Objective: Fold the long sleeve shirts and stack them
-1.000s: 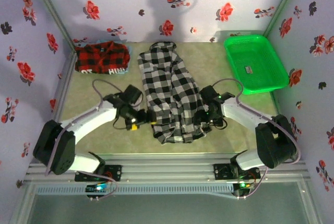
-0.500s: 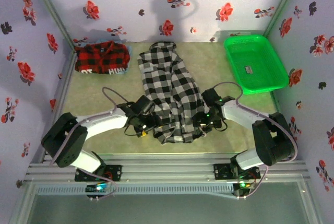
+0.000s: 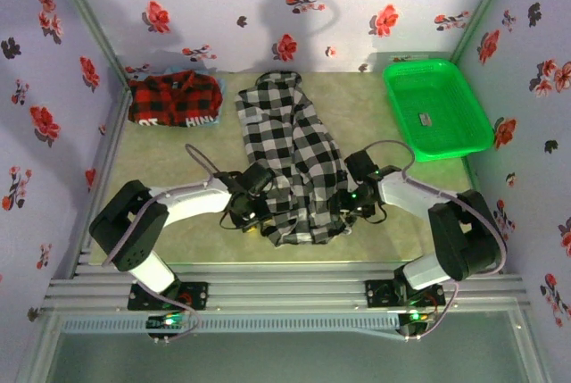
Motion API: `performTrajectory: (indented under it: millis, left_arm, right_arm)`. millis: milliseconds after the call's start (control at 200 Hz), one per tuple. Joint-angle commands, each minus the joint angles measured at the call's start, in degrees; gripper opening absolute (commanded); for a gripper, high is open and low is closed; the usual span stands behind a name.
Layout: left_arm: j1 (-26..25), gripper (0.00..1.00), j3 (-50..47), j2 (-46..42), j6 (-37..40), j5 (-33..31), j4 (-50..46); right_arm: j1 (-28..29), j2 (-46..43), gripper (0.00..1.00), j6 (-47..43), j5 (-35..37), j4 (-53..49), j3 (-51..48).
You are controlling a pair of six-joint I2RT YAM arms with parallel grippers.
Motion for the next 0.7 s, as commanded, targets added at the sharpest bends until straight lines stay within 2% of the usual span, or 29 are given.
performTrajectory:
  millis: [0,115,250,475,695]
  left_arm:
    - [-1.54,0.30,1.06,4.37,1.04,0.86,11.81]
    - [-1.55,0.21,2.67,4.18,1.90,0.91,11.32]
    - [-1.54,0.12,3.51,1.18,3.40,-0.19,8.31]
    - [-1.54,0.00,5.81,-1.69,5.55,0.72,6.75]
    - [-1.38,0.00,4.50,-7.27,5.15,-0.17,4.11]
  right_arm:
    - [-0.09,1.76,0.37,2.20,-1.39,-0.23,-2.15]
    - [-0.01,-0.94,0.19,4.28,-1.72,-1.13,-2.39]
    - [0.17,-5.43,0.10,6.01,-2.58,-3.38,-2.04]
    - [0.35,-10.07,0.05,8.74,-5.31,-5.24,-2.33]
    - [0.35,-11.84,0.02,9.85,-4.79,-8.54,0.36]
